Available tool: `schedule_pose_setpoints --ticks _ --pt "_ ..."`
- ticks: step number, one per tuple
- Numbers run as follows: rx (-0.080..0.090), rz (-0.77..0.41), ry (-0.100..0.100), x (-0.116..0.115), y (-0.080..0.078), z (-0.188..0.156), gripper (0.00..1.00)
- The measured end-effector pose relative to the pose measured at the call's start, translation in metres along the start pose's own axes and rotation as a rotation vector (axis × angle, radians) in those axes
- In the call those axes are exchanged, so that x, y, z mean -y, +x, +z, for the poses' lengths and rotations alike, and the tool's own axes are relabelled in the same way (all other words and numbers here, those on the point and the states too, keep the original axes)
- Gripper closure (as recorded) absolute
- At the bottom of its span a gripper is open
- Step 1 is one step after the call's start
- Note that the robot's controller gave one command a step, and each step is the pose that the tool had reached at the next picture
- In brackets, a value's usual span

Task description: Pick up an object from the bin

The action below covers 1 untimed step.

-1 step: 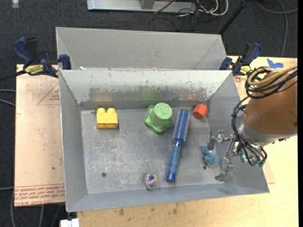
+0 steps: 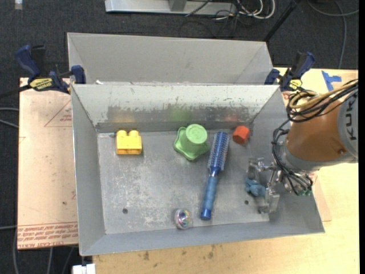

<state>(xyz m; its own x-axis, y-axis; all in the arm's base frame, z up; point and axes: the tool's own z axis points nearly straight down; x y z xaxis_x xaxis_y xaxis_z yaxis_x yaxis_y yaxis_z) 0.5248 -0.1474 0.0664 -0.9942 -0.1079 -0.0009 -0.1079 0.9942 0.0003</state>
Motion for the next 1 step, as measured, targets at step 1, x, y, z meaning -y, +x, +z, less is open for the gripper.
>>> schedule_pose_setpoints --ticks 1 --pt "0.001 -0.004 0.001 -0.0012 -0.0005 -0.0038 1.0"
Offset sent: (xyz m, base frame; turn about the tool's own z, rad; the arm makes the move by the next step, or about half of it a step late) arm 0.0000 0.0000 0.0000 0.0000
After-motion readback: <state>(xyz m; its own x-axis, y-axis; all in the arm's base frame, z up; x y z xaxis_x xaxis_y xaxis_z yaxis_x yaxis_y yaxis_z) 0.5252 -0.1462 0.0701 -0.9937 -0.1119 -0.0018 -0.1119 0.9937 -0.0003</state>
